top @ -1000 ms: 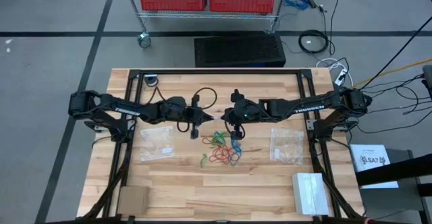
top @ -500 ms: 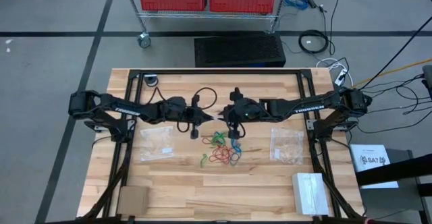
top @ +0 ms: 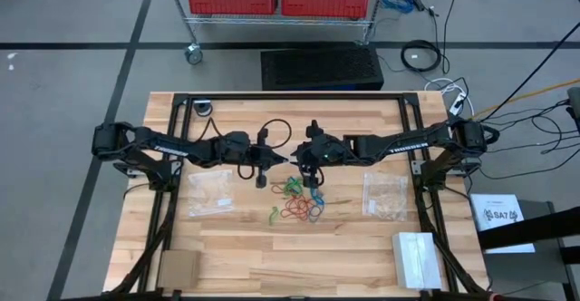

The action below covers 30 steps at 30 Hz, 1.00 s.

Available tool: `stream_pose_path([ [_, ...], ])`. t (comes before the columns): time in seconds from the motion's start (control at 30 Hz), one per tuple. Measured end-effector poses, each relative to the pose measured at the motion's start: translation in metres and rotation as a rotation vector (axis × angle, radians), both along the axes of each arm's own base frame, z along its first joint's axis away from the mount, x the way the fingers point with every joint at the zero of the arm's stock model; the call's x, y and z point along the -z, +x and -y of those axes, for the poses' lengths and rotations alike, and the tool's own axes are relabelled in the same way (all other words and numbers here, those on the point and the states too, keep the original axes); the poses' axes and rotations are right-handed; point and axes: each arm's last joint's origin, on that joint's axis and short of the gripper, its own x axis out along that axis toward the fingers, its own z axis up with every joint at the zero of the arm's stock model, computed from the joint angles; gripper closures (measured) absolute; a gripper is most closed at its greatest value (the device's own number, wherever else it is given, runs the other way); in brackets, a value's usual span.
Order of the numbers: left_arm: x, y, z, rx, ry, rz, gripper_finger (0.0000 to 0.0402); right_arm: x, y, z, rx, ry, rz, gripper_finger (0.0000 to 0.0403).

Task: Sort rubber bands
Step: Open the top transparent zip bag

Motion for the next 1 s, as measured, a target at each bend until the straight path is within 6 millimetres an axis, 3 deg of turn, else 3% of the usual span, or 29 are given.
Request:
stream_pose_path([
  [0.3, 0.000, 0.000, -0.001, -0.042, -0.026, 0.000, 0.0401, -0.011, 0.001, -0.013, 0.017, -0.057, 0.018, 0.0296],
  [0.57, 0.000, -0.001, -0.005, -0.208, -0.108, 0.010, 0.0401, -0.013, -0.002, -0.023, 0.089, -0.149, -0.041, 0.0296],
  [1.0, -0.004, 0.002, 0.003, -0.149, -0.116, 0.053, 0.0401, -0.011, -0.004, -0.017, 0.131, -0.132, -0.072, 0.0295],
])
